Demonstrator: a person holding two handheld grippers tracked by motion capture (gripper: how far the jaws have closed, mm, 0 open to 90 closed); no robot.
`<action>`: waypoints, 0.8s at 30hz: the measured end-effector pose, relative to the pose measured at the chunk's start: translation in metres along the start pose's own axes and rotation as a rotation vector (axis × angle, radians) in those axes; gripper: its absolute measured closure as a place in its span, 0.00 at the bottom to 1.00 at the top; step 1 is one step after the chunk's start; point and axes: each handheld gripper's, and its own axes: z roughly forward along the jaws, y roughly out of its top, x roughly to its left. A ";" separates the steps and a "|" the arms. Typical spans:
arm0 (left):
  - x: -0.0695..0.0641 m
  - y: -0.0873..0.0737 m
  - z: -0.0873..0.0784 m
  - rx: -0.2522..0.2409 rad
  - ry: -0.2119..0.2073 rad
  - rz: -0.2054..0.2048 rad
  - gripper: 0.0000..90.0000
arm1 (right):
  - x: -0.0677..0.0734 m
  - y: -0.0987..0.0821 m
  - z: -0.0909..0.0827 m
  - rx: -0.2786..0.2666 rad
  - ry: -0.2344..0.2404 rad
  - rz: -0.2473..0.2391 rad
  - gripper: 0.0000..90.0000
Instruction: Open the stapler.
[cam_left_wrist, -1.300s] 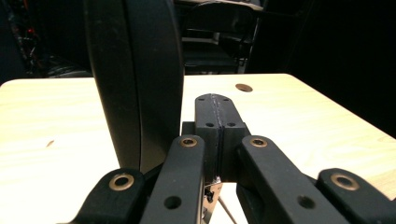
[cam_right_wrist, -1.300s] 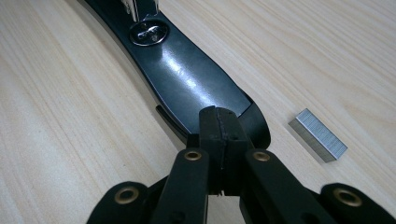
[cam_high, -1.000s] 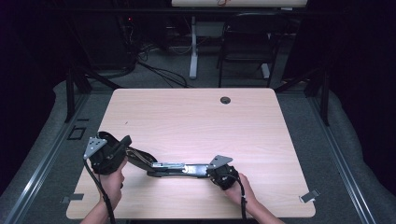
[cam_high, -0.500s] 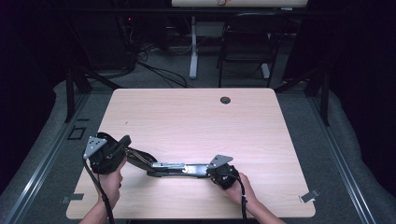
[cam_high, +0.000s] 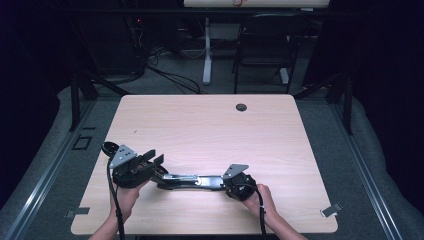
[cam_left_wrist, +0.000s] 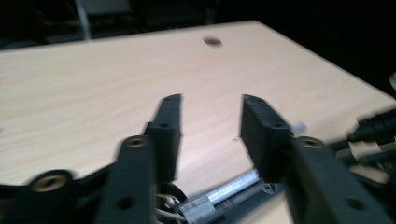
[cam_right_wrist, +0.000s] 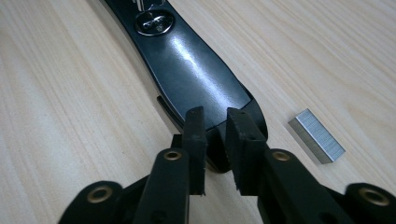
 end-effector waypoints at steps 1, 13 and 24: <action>-0.001 0.000 0.001 0.022 -0.011 0.006 0.57 | 0.000 0.000 0.000 -0.003 0.005 -0.002 0.85; -0.017 -0.001 0.011 0.128 -0.101 0.065 0.30 | -0.001 0.007 -0.006 0.013 0.012 -0.042 0.67; -0.036 -0.004 0.017 0.202 -0.137 0.170 0.17 | -0.023 0.010 -0.019 0.030 -0.017 0.038 0.50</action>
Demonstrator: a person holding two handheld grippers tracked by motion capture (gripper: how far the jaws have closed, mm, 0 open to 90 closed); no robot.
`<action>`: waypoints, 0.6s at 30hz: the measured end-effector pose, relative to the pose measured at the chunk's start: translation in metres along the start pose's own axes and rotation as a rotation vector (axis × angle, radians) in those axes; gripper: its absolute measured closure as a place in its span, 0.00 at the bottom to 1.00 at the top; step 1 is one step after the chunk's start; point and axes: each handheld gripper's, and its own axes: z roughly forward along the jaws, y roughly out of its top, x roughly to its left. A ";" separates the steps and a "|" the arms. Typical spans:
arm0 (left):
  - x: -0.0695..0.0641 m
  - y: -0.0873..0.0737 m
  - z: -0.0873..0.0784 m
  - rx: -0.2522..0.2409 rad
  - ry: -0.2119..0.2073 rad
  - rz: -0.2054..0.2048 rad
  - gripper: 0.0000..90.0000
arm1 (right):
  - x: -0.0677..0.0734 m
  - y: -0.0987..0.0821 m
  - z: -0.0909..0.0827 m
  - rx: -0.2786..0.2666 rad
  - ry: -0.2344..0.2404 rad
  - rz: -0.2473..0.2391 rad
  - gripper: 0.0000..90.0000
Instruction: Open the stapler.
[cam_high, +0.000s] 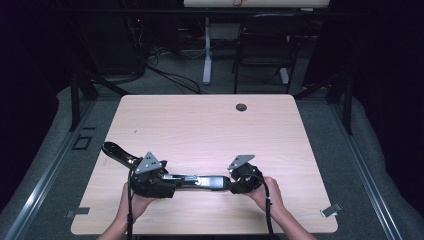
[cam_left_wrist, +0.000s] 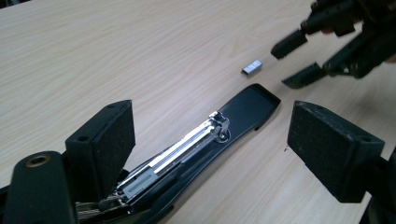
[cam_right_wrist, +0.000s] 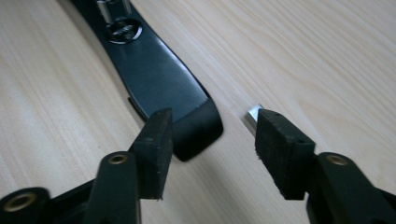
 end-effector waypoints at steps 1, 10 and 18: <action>-0.001 -0.001 0.000 0.001 -0.003 0.001 0.17 | -0.003 0.001 -0.002 0.013 0.000 0.015 0.49; -0.001 -0.006 -0.002 0.024 -0.051 0.003 0.10 | -0.035 -0.001 -0.023 -0.013 0.067 0.161 0.19; -0.001 -0.009 -0.003 0.047 -0.050 0.007 0.02 | -0.055 -0.008 -0.025 -0.009 0.030 0.253 0.08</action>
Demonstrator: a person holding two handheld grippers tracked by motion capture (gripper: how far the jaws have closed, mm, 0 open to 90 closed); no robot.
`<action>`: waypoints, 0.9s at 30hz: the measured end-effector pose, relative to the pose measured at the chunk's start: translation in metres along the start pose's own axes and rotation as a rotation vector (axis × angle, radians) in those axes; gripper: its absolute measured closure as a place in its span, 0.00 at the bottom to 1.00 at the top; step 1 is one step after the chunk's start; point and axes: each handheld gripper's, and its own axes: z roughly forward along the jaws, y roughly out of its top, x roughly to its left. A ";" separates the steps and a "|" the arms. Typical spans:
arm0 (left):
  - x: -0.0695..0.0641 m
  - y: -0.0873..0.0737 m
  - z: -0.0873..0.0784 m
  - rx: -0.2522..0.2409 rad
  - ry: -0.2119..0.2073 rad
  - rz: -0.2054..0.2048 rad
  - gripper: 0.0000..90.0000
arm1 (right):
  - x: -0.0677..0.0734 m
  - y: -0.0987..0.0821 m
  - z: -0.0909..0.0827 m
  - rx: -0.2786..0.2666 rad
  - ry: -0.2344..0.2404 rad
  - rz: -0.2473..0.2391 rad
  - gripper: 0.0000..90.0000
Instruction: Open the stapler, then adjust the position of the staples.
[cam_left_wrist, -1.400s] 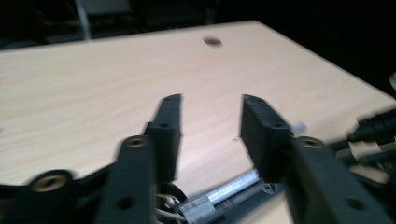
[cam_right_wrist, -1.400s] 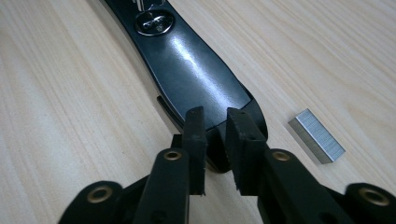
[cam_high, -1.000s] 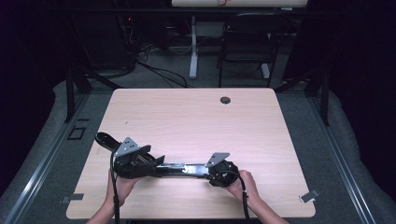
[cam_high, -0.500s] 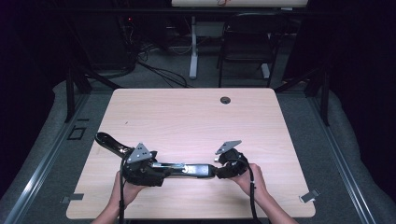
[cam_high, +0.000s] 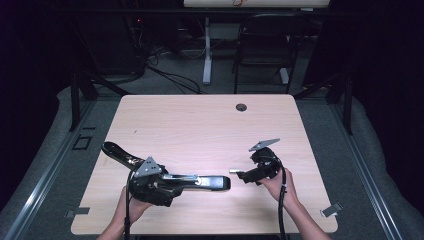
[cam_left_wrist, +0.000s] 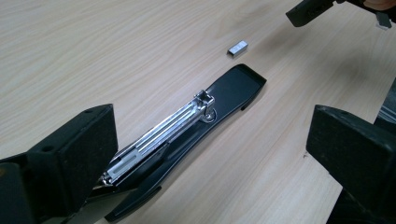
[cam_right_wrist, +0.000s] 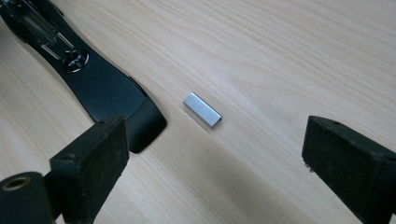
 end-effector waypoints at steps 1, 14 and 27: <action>-0.001 -0.001 0.000 0.003 0.002 -0.003 0.01 | -0.001 0.000 0.001 0.003 -0.003 0.002 0.07; 0.002 -0.006 -0.005 0.016 0.006 -0.014 0.00 | -0.001 0.002 0.008 0.015 -0.009 -0.020 0.08; 0.002 -0.008 0.006 0.077 -0.019 -0.008 0.00 | 0.003 0.012 0.030 0.079 0.023 -0.117 0.30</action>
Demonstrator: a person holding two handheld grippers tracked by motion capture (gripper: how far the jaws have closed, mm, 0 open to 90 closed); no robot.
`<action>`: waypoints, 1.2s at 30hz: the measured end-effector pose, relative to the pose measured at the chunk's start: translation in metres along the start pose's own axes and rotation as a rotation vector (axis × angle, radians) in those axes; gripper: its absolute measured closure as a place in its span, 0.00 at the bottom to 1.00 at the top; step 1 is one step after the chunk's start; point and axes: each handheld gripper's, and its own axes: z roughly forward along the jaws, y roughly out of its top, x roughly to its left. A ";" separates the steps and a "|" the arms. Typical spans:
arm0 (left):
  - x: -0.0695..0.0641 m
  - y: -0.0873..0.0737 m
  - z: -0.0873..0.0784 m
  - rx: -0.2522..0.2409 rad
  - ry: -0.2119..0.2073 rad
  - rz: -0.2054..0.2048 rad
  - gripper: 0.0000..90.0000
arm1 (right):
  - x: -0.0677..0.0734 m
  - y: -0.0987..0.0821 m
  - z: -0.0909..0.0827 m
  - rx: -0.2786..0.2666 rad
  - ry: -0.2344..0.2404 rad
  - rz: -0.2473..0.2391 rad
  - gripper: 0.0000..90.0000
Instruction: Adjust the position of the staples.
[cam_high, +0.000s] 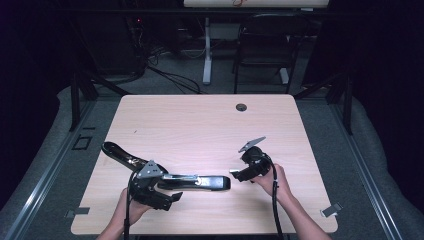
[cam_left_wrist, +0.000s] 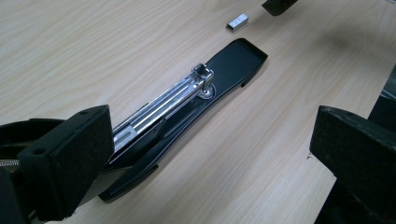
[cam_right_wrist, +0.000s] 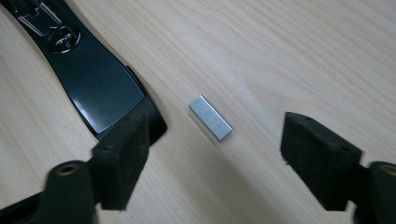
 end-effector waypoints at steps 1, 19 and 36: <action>0.001 0.000 0.001 0.008 -0.003 0.000 0.00 | 0.001 0.002 0.003 0.008 0.008 -0.006 0.32; 0.002 0.002 0.007 0.019 -0.031 -0.009 0.00 | 0.004 0.013 0.031 0.075 0.021 -0.080 0.63; 0.003 0.002 0.009 0.037 -0.036 -0.009 0.00 | 0.004 0.010 0.037 0.102 0.003 -0.086 0.80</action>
